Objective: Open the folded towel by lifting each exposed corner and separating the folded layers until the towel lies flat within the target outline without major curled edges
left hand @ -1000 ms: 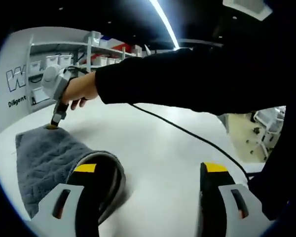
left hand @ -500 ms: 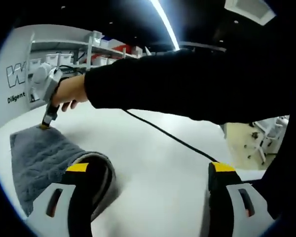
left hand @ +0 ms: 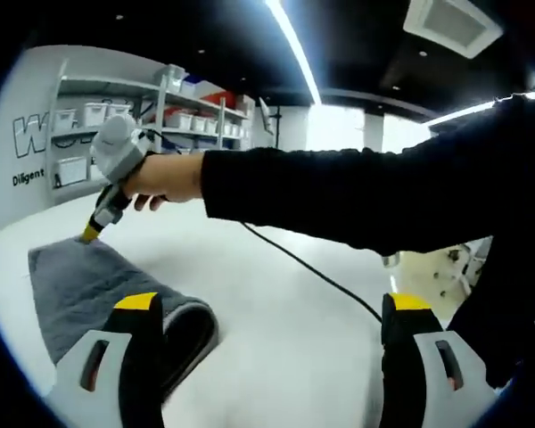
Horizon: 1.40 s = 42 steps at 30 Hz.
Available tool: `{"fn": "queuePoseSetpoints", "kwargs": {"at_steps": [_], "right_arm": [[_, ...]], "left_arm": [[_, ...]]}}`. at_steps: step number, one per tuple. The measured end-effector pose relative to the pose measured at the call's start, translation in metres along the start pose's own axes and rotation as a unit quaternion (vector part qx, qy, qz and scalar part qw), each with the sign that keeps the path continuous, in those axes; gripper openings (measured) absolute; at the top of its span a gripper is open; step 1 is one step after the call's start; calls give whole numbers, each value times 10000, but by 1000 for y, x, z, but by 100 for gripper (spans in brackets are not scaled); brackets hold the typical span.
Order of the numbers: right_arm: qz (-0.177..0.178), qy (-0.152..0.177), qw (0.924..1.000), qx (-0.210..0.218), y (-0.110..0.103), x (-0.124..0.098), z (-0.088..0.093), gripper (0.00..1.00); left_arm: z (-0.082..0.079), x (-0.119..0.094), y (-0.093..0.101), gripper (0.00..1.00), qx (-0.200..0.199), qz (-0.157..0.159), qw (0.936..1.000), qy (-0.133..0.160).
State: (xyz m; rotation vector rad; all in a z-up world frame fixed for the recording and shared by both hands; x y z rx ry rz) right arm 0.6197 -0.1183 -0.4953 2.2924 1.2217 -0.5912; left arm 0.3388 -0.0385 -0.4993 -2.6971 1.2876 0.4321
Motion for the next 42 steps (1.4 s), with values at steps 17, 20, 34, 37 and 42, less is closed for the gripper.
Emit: {"fn": "queuePoseSetpoints", "kwargs": {"at_steps": [17, 20, 34, 37, 42], "right_arm": [[295, 953, 9926, 697, -28, -58, 4, 75], [363, 1154, 9893, 817, -35, -76, 2, 85], [858, 1709, 9768, 967, -70, -123, 34, 99], [909, 1908, 9710, 1114, -76, -133, 43, 99], [1010, 1864, 9691, 1258, -82, -140, 60, 99]], "left_arm": [[2, -38, -82, 100, -815, -2050, 9747, 356], [2, -50, -96, 100, -817, -2312, 9685, 441], [16, -80, -137, 100, -679, -2694, 9603, 236], [18, -83, -138, 100, -565, -2769, 9589, 239], [14, -93, -149, 100, -566, -2942, 9531, 424]]}}
Point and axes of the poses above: the point that each gripper's makers call its tool centre point, and the gripper's own axes: x roughly forward along the fingers, y roughly to its right, z roughly out of its underside, the point moved 7 cm from there along -x, roughly backward along the fingers, and after that the axes turned 14 degrees about -z, right-handed, at the moved point
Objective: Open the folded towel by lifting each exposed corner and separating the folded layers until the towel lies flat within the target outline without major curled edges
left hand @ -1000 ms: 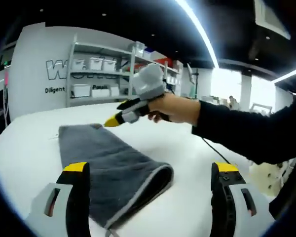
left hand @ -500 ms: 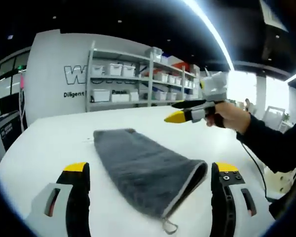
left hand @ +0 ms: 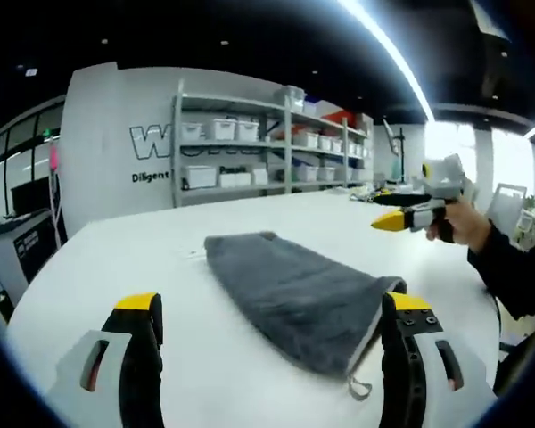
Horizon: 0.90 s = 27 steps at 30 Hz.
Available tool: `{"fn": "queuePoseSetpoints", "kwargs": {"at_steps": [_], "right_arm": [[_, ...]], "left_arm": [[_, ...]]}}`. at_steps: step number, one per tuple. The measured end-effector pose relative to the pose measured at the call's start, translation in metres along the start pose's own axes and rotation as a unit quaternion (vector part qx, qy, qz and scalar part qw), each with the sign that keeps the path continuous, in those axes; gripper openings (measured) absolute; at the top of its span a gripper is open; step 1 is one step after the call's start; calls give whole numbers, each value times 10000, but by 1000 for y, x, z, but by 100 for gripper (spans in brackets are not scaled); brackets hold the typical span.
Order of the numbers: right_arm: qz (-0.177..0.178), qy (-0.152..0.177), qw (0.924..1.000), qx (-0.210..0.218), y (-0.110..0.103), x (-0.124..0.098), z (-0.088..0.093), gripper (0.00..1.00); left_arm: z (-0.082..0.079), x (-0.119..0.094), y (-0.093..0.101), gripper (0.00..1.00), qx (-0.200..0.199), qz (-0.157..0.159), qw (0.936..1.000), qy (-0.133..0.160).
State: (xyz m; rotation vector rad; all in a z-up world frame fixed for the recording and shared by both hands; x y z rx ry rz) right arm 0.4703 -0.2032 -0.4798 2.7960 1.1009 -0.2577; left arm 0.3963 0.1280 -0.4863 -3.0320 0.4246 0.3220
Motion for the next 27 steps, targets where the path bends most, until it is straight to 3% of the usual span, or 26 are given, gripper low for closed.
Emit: {"fn": "queuePoseSetpoints", "kwargs": {"at_steps": [10, 17, 20, 23, 27], "right_arm": [[55, 34, 9999, 151, -13, -28, 16, 99], [188, 138, 9992, 310, -8, -33, 26, 99], [224, 168, 9990, 341, -7, -35, 29, 99], [152, 194, 9994, 256, -7, -32, 33, 99], [245, 104, 9996, 109, -3, -30, 39, 99]], "left_arm": [[7, -5, -11, 100, -10, 16, 10000, -72], [18, -9, -20, 100, -4, -11, 9999, -113], [20, -10, -24, 100, -56, 6, 10000, 10], [28, -7, -33, 100, -206, 16, 9998, 28], [31, -8, -27, 100, -220, 26, 9997, 42]]}}
Point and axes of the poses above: the point that each gripper's makers call its tool centre point, and the gripper's own axes: x roughly forward along the fingers, y roughly to its right, z roughly out of its underside, the point moved 7 cm from there along -x, roughly backward along the fingers, and after that the axes turned 14 degrees about -z, right-handed, at the moved point
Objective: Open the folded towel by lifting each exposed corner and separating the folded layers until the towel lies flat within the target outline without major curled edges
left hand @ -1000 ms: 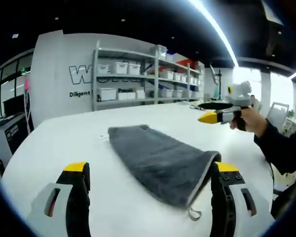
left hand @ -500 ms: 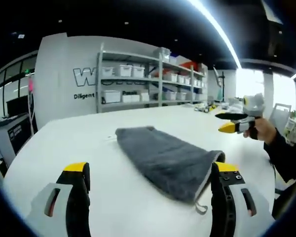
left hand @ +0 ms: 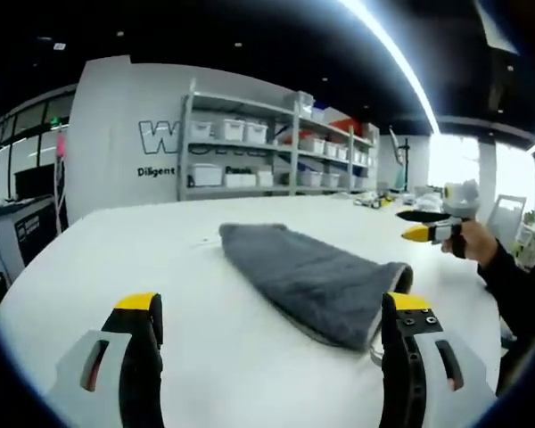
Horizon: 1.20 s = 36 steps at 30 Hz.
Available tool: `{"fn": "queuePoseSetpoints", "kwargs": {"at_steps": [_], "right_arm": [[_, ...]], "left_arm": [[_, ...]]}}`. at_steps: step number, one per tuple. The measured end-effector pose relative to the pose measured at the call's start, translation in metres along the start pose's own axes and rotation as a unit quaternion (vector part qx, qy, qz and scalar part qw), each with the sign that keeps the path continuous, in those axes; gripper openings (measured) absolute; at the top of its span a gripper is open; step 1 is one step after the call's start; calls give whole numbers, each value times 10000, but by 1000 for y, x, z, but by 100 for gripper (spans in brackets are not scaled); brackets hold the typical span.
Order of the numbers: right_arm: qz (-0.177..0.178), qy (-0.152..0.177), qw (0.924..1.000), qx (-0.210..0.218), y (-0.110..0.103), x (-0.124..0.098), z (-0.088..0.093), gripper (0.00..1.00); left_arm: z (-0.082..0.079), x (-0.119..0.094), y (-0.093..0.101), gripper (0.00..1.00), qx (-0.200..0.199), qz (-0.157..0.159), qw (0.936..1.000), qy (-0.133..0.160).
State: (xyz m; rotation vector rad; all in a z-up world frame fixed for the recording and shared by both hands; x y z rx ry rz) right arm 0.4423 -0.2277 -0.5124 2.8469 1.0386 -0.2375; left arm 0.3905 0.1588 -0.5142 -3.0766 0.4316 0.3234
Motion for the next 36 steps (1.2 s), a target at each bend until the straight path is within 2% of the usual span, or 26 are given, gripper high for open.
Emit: {"fn": "queuePoseSetpoints", "kwargs": {"at_steps": [4, 9, 11, 13, 19, 22, 24, 26, 29, 31, 32, 34, 36], "right_arm": [[-30, 127, 9998, 153, 3, -1, 1, 99], [47, 76, 9999, 145, 6, 0, 7, 99], [194, -89, 9996, -158, 8, 0, 9, 99], [248, -65, 9994, -226, 8, 0, 9, 99], [155, -70, 9998, -47, 7, 0, 12, 99], [192, -144, 9997, -45, 6, 1, 13, 99], [172, -140, 9998, -7, 5, 1, 14, 99], [177, -138, 9997, -3, 4, 1, 14, 99], [177, -134, 9998, -5, 4, 1, 13, 99], [162, -128, 9998, -4, 3, 1, 13, 99], [148, -138, 9998, -8, 1, 1, 13, 99], [116, -162, 9998, -27, -1, 1, 14, 99], [83, -168, 9998, -56, -3, 2, 13, 99]], "left_arm": [[2, 1, 8, 100, 46, 76, 10000, -26], [10, 3, 11, 100, 74, 81, 9998, -138], [15, 3, 12, 100, 45, 93, 9998, -196], [18, 4, 13, 100, 29, 127, 9996, -243], [20, 3, 15, 100, 23, 173, 9995, -272], [22, 4, 21, 100, 6, 219, 9993, -292], [24, 5, 29, 99, -157, 149, 9994, -284], [33, 6, 39, 98, -193, 181, 9984, -507], [41, 9, 41, 93, -231, 96, 9978, -615], [42, 8, 40, 85, -355, 121, 9971, -661], [41, 8, 41, 85, -380, 133, 9970, -655], [39, 7, 43, 83, -336, 181, 9971, -652], [39, 6, 47, 77, -188, 247, 9971, -689]]}}
Point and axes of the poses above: the point that each gripper's makers call its tool centre point, and the gripper's own axes: x roughly forward along the fingers, y roughly to its right, z roughly out of its underside, the point moved 7 cm from there along -x, roughly backward along the fingers, and after that the axes turned 14 degrees about -z, right-handed, at the moved point
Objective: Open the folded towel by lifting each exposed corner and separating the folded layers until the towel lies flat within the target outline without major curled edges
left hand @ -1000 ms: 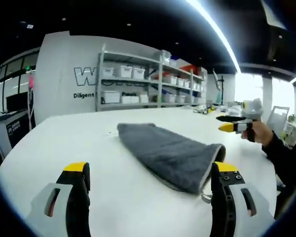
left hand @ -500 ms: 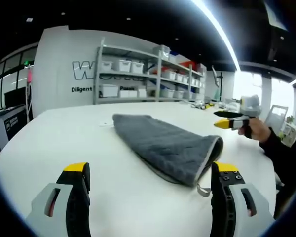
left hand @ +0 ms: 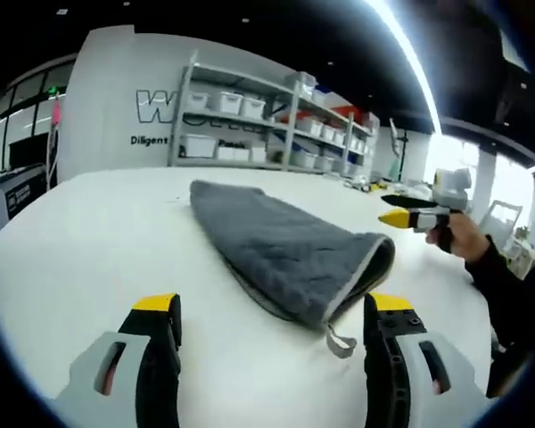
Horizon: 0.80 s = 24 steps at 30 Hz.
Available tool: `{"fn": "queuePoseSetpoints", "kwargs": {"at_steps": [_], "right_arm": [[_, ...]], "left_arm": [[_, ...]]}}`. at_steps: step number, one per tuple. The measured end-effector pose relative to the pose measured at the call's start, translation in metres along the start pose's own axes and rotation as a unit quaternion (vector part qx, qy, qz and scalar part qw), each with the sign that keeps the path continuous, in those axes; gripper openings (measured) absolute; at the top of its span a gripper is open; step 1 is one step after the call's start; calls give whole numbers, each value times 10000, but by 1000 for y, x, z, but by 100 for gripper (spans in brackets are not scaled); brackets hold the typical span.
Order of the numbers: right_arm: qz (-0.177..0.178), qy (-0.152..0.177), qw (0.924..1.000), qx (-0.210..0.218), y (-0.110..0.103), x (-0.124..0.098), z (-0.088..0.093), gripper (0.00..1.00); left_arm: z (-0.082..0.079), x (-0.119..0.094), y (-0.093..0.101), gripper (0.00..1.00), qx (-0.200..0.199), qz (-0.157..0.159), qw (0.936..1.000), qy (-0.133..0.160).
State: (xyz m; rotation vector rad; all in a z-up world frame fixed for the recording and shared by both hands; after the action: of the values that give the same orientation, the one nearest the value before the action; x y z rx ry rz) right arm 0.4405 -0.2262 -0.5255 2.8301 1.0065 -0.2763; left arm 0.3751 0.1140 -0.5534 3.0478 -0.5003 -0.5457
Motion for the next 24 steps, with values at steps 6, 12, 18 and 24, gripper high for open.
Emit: {"fn": "queuePoseSetpoints", "kwargs": {"at_steps": [6, 12, 18, 24], "right_arm": [[-327, 90, 9994, 93, -5, 3, -16, 99], [-412, 89, 9982, -423, 0, -5, -71, 98], [-532, 41, 9962, -691, 7, 1, -105, 95], [-787, -363, 9905, -1069, 5, 12, -117, 95]], "left_arm": [[1, 0, 10, 59, 268, 146, 9994, -138], [3, -1, 11, 47, 331, 170, 9991, -210], [4, -1, 16, 41, 398, 251, 9986, -248], [5, -2, 22, 37, 430, 346, 9979, -334]]}}
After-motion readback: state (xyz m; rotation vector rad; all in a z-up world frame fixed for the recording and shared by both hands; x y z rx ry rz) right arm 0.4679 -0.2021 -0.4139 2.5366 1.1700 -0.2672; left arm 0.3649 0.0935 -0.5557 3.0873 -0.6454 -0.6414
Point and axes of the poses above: the point that each gripper's makers call its tool centre point, and the gripper's own axes: x roughly forward along the fingers, y roughly to its right, z roughly out of its underside, the point moved 7 cm from there along -x, roughly backward along the fingers, and after that the axes turned 14 degrees about -z, right-handed, at the moved point
